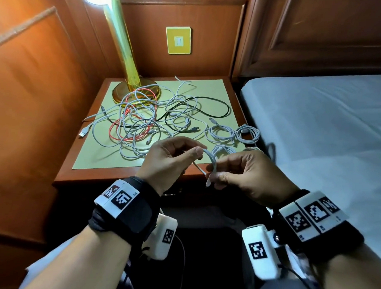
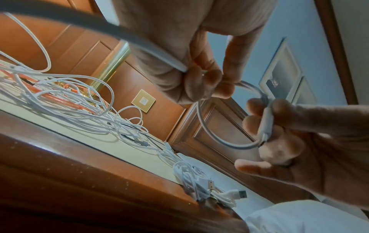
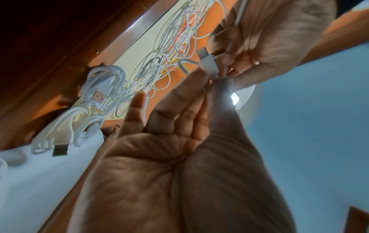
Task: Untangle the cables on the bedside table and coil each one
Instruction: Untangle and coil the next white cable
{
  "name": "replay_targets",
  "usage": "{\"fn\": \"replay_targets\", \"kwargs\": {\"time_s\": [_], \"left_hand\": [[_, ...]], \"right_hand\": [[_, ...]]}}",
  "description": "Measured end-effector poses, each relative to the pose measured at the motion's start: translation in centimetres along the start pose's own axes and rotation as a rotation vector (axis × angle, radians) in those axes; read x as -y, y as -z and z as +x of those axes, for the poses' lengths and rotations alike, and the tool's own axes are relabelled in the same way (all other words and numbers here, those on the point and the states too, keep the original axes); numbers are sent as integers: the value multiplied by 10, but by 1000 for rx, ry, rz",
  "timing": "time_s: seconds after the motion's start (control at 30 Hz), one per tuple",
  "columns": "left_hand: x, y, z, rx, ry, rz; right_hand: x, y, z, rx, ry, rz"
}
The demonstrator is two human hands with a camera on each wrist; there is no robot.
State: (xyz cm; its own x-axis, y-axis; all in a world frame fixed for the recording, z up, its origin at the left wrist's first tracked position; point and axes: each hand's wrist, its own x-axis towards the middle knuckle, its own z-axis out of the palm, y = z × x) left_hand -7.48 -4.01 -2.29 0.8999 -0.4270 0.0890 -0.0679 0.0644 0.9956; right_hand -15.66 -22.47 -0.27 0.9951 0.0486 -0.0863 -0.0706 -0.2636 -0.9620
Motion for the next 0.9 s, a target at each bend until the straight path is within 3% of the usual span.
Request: {"fn": "replay_targets", "kwargs": {"time_s": [0.2, 0.4, 0.53, 0.63, 0.73, 0.9], "left_hand": [[-1, -1, -4, -7, -47, 96], [1, -8, -7, 20, 6, -43], [-1, -12, -10, 2, 45, 20], [-1, -6, -8, -49, 53, 69], [-1, -4, -5, -85, 1, 93], [5, -2, -1, -49, -101, 136]], "right_hand": [[-10, -2, 2, -315, 163, -304], [-20, -7, 8, -412, 197, -468], [-23, -9, 10, -410, 122, -381], [-15, -5, 9, -293, 43, -186], [-9, 0, 9, -188, 7, -101], [-12, 4, 8, -183, -10, -106]]}}
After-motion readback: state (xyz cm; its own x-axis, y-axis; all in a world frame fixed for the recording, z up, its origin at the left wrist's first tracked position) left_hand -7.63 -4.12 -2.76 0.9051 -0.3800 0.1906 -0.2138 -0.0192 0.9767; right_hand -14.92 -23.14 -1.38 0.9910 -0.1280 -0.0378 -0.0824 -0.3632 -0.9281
